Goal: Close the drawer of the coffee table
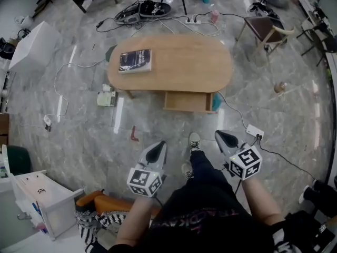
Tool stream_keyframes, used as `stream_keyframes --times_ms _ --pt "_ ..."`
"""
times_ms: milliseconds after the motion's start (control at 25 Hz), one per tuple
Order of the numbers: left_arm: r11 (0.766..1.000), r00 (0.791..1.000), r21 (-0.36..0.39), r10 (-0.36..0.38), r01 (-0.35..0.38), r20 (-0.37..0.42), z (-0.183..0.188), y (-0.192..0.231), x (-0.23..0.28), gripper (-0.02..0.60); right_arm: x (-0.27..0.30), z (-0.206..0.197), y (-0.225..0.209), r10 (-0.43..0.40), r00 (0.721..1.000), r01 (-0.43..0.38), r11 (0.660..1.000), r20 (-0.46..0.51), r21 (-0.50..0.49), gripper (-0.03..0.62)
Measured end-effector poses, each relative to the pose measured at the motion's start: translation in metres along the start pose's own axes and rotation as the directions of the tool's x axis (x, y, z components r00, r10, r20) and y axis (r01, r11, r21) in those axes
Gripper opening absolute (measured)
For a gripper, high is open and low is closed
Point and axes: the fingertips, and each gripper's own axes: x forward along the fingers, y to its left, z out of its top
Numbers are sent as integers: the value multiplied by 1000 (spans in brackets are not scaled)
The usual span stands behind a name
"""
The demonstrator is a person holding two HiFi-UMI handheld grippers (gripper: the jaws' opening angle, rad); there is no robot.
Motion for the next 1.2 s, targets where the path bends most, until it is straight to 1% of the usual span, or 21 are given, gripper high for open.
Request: stream_keyframes --times_ms 160,240,400,520,640,720,840,1000,1200 --pt "999 999 40 -16 17 -32 10 7 58 2 24 6 -49 -7 1000 8 1000 -11 24 0" --pt "998 999 53 -16 18 -36 14 10 88 2 40 7 -74 -14 1000 15 1000 -22 24 0" --pt "997 1000 77 7 -5 -29 10 23 141 2 76 -5 -123 -8 999 11 997 -44 72 0" --pt "995 998 91 33 -28 -50 -2 37 167 2 103 -20 -147 6 998 2 994 -67 111 0" --pt "996 994 85 42 -34 -96 -18 53 187 2 125 -28 -162 21 997 -11 991 -69 135 0" --pt "997 992 74 35 -26 -124 -28 61 198 2 135 -29 -168 31 998 -23 988 -53 152 0" --pt "998 989 67 21 -11 -145 -38 71 211 2 148 -34 -173 32 999 -26 986 -34 165 0" --pt "997 987 70 5 6 -158 -54 84 222 2 161 -49 -178 1 1000 4 982 -28 189 0" --pt "995 988 88 -23 37 -154 -83 99 228 2 175 -78 -183 -44 999 47 982 -20 182 0"
